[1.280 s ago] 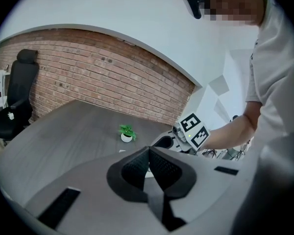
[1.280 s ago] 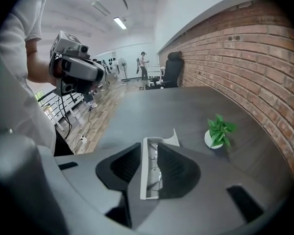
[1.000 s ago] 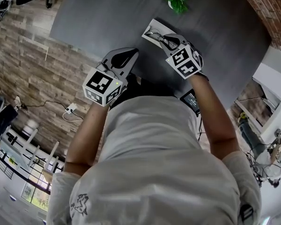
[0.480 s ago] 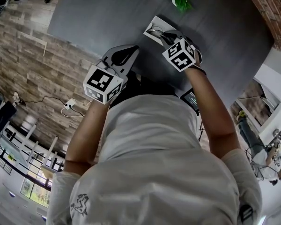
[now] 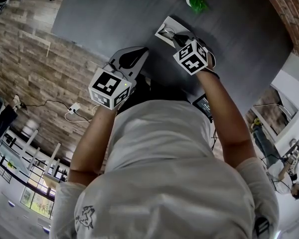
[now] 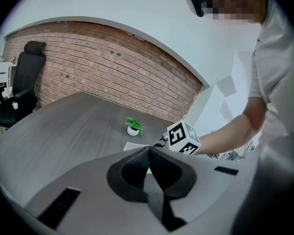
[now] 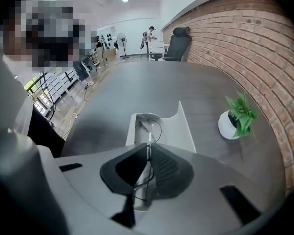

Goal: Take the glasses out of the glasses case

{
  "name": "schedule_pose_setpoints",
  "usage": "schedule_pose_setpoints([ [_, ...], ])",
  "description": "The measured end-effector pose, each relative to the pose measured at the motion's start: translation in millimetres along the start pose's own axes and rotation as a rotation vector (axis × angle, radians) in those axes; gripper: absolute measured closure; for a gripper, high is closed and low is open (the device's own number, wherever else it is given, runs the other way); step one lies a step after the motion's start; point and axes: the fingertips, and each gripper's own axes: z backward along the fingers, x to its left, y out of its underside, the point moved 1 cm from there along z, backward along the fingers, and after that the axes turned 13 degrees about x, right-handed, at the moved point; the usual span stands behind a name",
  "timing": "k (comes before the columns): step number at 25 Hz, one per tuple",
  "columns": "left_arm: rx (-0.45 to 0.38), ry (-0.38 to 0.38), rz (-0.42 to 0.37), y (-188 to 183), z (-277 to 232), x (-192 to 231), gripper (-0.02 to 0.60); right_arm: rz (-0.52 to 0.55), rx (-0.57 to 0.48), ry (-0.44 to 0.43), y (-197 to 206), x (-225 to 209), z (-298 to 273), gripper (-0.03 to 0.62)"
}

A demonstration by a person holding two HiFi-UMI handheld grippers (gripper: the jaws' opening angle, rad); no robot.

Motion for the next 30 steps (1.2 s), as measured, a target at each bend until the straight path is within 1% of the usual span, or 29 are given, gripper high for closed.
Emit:
schedule_pose_setpoints([
  [6,-0.005,-0.007,-0.002,0,3,-1,0.571,0.006,-0.004,0.011,-1,-2,2,0.574],
  [13,-0.026,-0.019,-0.013,-3,17,-7,0.571,0.007,-0.024,0.059,1,-8,18,0.579],
  [21,-0.057,-0.022,-0.060,-5,38,-22,0.571,0.017,-0.074,0.135,-7,-8,50,0.579],
  [30,-0.116,-0.031,-0.111,-8,78,-34,0.571,-0.017,-0.150,0.183,-21,15,97,0.579],
])
